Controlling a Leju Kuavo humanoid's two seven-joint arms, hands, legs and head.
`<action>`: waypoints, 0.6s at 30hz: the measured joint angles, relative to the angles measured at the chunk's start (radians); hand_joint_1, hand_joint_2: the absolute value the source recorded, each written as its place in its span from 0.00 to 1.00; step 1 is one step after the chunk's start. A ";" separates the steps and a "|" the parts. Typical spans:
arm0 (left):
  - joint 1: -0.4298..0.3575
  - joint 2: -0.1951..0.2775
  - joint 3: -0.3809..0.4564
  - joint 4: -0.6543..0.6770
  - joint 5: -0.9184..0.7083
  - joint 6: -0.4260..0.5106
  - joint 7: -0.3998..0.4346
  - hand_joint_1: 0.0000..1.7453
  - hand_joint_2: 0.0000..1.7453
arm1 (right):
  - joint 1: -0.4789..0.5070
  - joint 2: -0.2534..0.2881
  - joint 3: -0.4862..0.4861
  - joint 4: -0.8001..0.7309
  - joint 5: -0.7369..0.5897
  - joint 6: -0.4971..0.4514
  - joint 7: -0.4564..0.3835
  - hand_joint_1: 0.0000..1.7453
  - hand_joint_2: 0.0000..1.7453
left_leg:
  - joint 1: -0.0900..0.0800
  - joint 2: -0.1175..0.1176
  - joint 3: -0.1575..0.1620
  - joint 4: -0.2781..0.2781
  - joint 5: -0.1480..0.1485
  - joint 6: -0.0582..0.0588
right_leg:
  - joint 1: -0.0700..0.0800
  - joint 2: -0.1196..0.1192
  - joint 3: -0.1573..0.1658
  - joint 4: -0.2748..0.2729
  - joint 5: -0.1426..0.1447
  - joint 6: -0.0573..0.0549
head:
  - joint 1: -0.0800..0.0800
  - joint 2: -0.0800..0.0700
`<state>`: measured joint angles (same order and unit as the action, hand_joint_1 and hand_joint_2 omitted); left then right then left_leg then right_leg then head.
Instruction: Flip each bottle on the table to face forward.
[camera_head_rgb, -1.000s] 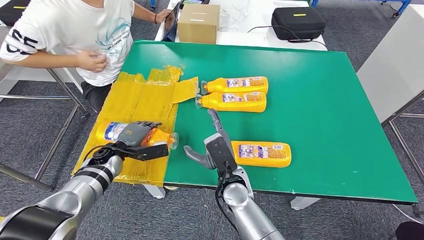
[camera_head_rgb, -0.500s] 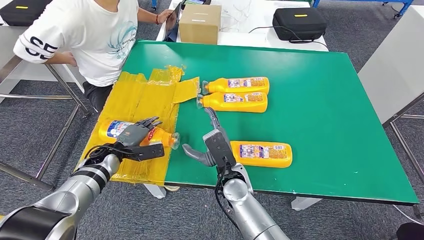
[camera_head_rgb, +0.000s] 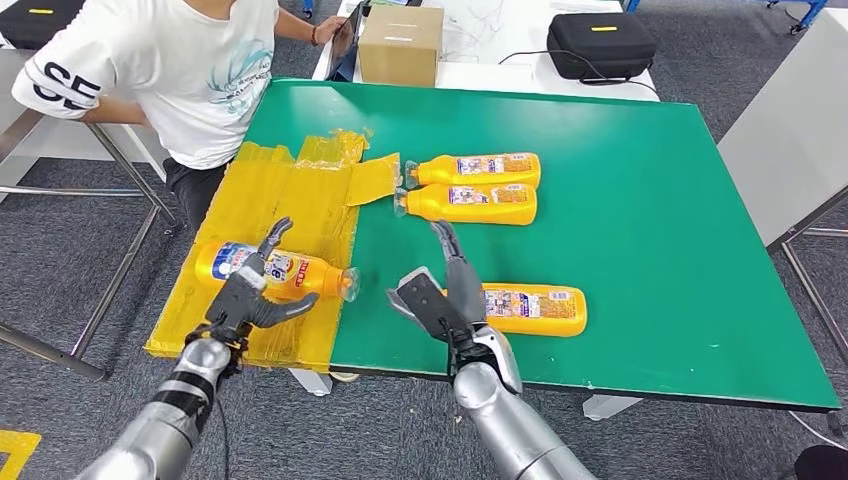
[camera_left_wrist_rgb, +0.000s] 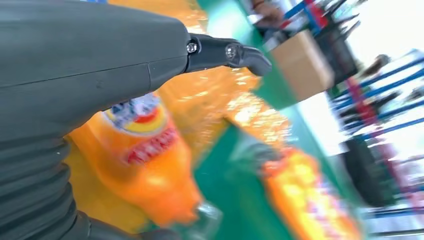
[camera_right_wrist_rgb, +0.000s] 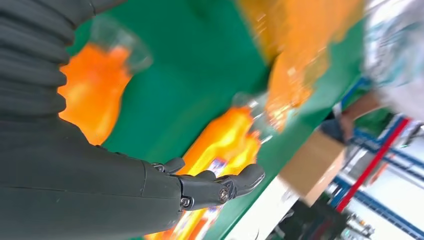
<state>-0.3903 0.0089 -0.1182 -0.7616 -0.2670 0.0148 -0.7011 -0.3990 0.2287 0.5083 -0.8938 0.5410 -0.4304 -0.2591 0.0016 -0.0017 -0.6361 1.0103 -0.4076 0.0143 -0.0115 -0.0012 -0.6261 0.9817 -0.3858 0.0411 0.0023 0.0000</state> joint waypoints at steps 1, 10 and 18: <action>0.017 -0.014 0.013 -0.032 0.018 -0.006 0.000 0.00 1.00 | 0.001 -0.009 0.000 0.000 0.023 -0.008 0.017 0.00 1.00 | 0.000 0.000 -0.001 0.000 0.000 0.000 | 0.000 0.000 0.000 0.000 0.000 0.000 | 0.000 0.000; 0.045 -0.127 0.101 -0.140 0.110 -0.034 0.024 0.00 1.00 | 0.002 -0.106 -0.012 0.022 0.226 -0.028 0.174 0.00 1.00 | 0.000 -0.001 -0.002 0.000 0.000 0.000 | 0.000 0.000 -0.001 0.000 0.000 0.001 | 0.000 0.000; 0.040 -0.171 0.121 -0.146 0.136 -0.064 0.021 0.00 1.00 | 0.001 -0.156 -0.026 0.038 0.362 0.027 0.253 0.00 1.00 | 0.000 -0.001 -0.002 0.000 0.000 0.000 | 0.000 0.000 -0.001 0.000 0.000 0.000 | -0.001 0.000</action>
<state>-0.3503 -0.1616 0.0030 -0.9075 -0.1306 -0.0491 -0.6798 -0.3980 0.0728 0.4821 -0.8558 0.9029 -0.4036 -0.0064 0.0017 -0.0028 -0.6380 1.0104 -0.4078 0.0146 -0.0112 -0.0014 -0.6274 0.9814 -0.3854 0.0415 0.0015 0.0000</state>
